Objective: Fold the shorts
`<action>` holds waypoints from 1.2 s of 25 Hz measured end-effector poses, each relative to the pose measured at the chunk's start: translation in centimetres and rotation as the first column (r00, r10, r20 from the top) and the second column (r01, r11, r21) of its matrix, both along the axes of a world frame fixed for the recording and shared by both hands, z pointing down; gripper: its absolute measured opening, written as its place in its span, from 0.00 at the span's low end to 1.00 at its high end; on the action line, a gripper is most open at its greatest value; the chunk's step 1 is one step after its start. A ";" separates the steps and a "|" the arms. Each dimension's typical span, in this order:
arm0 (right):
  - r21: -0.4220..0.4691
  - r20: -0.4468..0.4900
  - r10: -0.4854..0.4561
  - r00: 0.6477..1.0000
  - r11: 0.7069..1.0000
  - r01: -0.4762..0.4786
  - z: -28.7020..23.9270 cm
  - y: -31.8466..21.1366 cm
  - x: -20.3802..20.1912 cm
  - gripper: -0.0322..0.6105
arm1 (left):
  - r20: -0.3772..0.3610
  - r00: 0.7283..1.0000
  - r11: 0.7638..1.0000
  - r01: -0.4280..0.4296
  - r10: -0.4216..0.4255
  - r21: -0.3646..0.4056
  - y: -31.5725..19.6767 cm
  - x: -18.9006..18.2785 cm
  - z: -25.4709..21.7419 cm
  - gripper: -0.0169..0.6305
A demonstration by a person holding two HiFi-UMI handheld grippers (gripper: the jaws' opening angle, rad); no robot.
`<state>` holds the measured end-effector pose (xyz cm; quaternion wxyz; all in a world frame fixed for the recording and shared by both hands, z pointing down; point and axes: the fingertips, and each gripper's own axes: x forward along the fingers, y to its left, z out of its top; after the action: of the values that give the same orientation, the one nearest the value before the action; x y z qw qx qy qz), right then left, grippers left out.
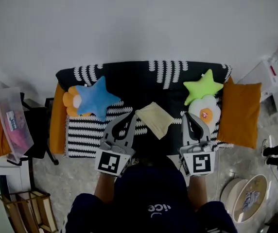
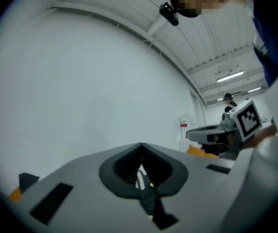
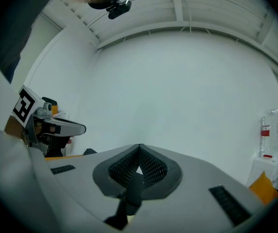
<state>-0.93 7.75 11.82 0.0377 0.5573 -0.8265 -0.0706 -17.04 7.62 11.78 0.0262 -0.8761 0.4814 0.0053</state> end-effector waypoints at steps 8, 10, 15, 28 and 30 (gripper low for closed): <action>0.028 0.001 0.001 1.000 1.000 -0.001 -0.4 0.7 -0.1 0.06 | -0.014 1.000 0.999 -0.010 0.010 0.034 1.0 1.0 -0.7 0.03; 0.034 -0.004 0.011 1.000 0.999 -0.011 -0.3 0.8 0.2 0.06 | -0.024 1.000 0.999 -0.006 0.007 0.040 1.1 0.7 -0.7 0.03; 0.005 -0.022 0.042 0.999 0.999 -0.042 1.1 1.0 1.1 0.06 | -0.025 0.999 0.999 -0.020 0.021 0.028 1.3 1.1 -0.1 0.03; -0.054 -0.043 0.062 0.997 0.996 -0.064 4.0 1.3 1.8 0.06 | -0.015 1.000 1.000 -0.001 0.001 0.003 0.8 0.3 0.9 0.03; -0.059 -0.045 0.067 0.997 0.996 -0.070 4.1 1.1 1.9 0.06 | -0.030 1.000 1.000 -0.003 0.003 0.002 0.5 0.2 0.9 0.03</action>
<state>0.95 8.85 15.90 0.0744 0.5822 -0.8077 -0.0563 -16.87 8.13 12.70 0.0197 -0.8766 0.4804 0.0189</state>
